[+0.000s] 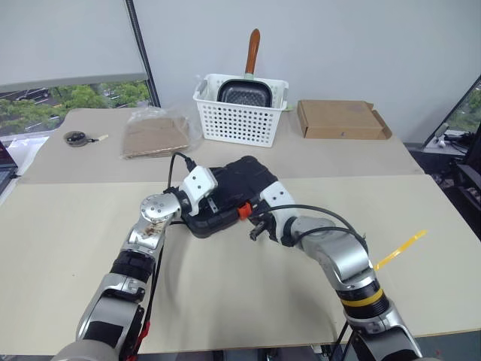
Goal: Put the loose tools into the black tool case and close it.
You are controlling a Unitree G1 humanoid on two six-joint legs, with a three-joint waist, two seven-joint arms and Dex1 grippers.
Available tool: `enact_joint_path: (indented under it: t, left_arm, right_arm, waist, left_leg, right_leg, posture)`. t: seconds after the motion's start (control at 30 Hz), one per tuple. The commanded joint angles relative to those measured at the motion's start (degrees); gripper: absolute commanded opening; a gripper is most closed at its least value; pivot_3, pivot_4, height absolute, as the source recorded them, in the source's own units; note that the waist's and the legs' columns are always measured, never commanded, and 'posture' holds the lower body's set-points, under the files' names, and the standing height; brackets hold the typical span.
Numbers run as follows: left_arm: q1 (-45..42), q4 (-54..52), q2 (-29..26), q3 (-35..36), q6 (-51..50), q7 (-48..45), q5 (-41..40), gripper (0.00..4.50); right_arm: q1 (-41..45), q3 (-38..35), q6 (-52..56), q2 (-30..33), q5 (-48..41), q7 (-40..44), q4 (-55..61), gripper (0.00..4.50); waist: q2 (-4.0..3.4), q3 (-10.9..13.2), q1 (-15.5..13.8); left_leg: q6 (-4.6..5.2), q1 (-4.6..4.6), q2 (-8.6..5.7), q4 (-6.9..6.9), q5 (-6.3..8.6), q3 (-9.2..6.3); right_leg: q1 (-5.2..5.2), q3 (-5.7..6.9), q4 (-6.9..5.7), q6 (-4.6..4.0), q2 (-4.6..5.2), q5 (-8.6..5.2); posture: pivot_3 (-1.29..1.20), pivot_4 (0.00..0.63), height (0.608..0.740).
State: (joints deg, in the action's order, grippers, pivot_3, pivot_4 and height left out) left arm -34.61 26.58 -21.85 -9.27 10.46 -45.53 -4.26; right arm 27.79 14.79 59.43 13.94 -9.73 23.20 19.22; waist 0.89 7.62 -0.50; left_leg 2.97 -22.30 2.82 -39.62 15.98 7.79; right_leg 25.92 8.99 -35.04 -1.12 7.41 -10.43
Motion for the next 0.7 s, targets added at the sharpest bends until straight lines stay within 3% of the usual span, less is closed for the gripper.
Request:
enact_joint_path:
  t: [0.03, 0.2, 0.37, 0.5, 0.6, 0.7]
  left_arm:
    - [4.56, 5.99, 0.32, -4.06, -2.04, -1.47, 4.15, 4.5]
    - [5.74, 0.85, -1.05, 2.71, -3.99, -3.04, -3.61, 4.5]
    - [9.96, -11.98, -5.13, 10.64, -11.56, -5.83, -13.69, 4.5]
    - [16.48, -23.8, -10.23, 16.62, -19.82, -6.55, -20.91, 4.5]
    - [24.67, -31.99, -13.94, 20.44, -24.41, -6.32, -23.72, 4.5]
    - [33.66, -38.6, -15.73, 24.77, -28.43, -4.23, -25.55, 4.5]
  right_arm:
    - [0.85, -1.12, -1.81, 0.52, -0.82, 0.47, 3.05, 0.04]
    - [-2.87, -2.01, -9.83, 5.04, -0.91, 4.1, 2.36, 0.04]
    - [-10.18, -4.76, -24.12, 10.67, -3.17, 12.7, 2.23, 0.04]
    - [-16.24, -9.46, -33.5, 13.87, -6.64, 19.74, 0.77, 0.04]
    - [-19.49, -12.73, -39.39, 16.35, -7.37, 23.4, -3.05, 0.71]
    - [-21.37, -15.85, -46.19, 18.42, -8.22, 27.6, -7.96, 1.78]
  waist:
    - [-0.03, -0.02, -0.01]
    - [-0.04, -0.03, 0.15]
    - [-0.02, 0.06, 1.42]
    - [0.16, 0.38, 1.6]
    - [0.15, 0.68, 1.37]
    - [0.16, 0.87, 0.97]
  left_leg:
    - [0.0, 0.0, 0.0, 0.01, 0.0, 0.0]
    - [0.01, -0.03, -0.02, 0.13, 0.0, 0.04]
    - [0.4, -0.03, -0.06, 0.67, -0.31, 0.3]
    - [0.06, 0.0, 0.09, 0.9, -0.41, 0.28]
    - [0.0, -0.03, 0.11, 0.95, -0.4, 0.26]
    - [-0.01, -0.04, 0.02, 0.91, -0.22, 0.25]
  right_leg:
    - [0.0, 0.0, 0.01, 0.0, 0.0, 0.0]
    - [0.01, -0.01, 0.06, 0.0, 0.01, 0.0]
    - [0.14, -0.24, 0.08, 0.04, -0.08, -0.09]
    - [0.25, -0.23, 0.07, 0.1, -0.44, -0.15]
    - [0.31, -0.23, 0.12, 0.08, -0.57, -0.19]
    - [0.25, -0.27, 0.27, 0.06, -0.49, -0.21]
  posture:
    - [0.0, 0.15, 0.7]
    - [0.0, 0.15, 0.7]
    - [0.0, 0.15, 0.7]
    - [0.0, 0.15, 0.7]
    - [0.0, 0.15, 0.7]
    - [0.0, 0.15, 0.7]
